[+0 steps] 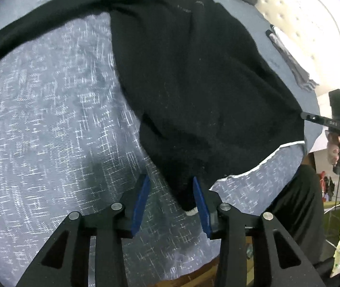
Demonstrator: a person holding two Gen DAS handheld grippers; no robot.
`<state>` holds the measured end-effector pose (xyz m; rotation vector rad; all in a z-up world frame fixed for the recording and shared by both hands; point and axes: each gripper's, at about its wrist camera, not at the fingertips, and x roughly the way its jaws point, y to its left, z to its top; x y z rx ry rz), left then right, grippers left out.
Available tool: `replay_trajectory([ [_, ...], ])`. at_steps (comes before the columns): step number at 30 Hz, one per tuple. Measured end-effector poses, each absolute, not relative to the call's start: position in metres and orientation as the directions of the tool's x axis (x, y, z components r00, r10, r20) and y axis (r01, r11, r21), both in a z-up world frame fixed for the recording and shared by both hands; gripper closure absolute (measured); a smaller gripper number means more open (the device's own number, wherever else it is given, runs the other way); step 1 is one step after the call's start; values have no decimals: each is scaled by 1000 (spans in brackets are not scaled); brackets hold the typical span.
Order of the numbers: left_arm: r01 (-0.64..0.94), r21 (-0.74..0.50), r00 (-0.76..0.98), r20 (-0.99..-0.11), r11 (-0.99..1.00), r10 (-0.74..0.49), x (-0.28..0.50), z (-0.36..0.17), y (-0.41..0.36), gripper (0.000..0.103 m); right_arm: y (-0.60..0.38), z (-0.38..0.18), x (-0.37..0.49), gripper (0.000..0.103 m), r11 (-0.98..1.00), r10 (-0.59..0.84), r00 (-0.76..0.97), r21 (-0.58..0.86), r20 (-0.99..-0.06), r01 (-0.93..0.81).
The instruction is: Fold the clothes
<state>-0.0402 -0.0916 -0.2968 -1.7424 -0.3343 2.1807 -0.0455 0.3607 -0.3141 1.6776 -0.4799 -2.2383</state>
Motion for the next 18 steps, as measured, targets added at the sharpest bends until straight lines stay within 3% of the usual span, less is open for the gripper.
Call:
replay_trajectory([
  [1,-111,-379,-198,-897,-919,394,-41,-298,-90,62,361,-315,-44,82,-899,-431,-266,437,-862,38],
  [2,-117,-378,-199,-897,-918,395,-42,-299,-89,63,360,-316,-43,67,-896,-436,-261,442,-861,39],
  [4,-133,-375,-203,-896,-918,395,-42,-299,-85,65,356,-318,-39,51,-888,-453,-246,457,-857,42],
  [9,-170,-358,-220,-894,-918,390,-43,-293,-76,94,337,-331,-30,49,-902,-432,-179,425,-884,76],
  [13,-192,-344,-243,-891,-919,384,-41,-280,-73,97,334,-346,-29,49,-914,-405,-155,401,-901,56],
  [15,-203,-340,-256,-887,-918,385,-39,-272,-74,98,336,-349,-29,57,-910,-414,-158,412,-896,45],
  [16,-207,-340,-262,-884,-917,387,-39,-266,-74,98,337,-350,-28,82,-907,-420,-161,419,-893,42],
  [17,-211,-339,-268,-882,-917,387,-37,-258,-74,98,336,-348,-27,93,-908,-417,-170,416,-893,47],
  [18,-215,-337,-274,-880,-917,388,-37,-252,-75,98,336,-343,-27,94,-908,-418,-184,415,-890,59],
])
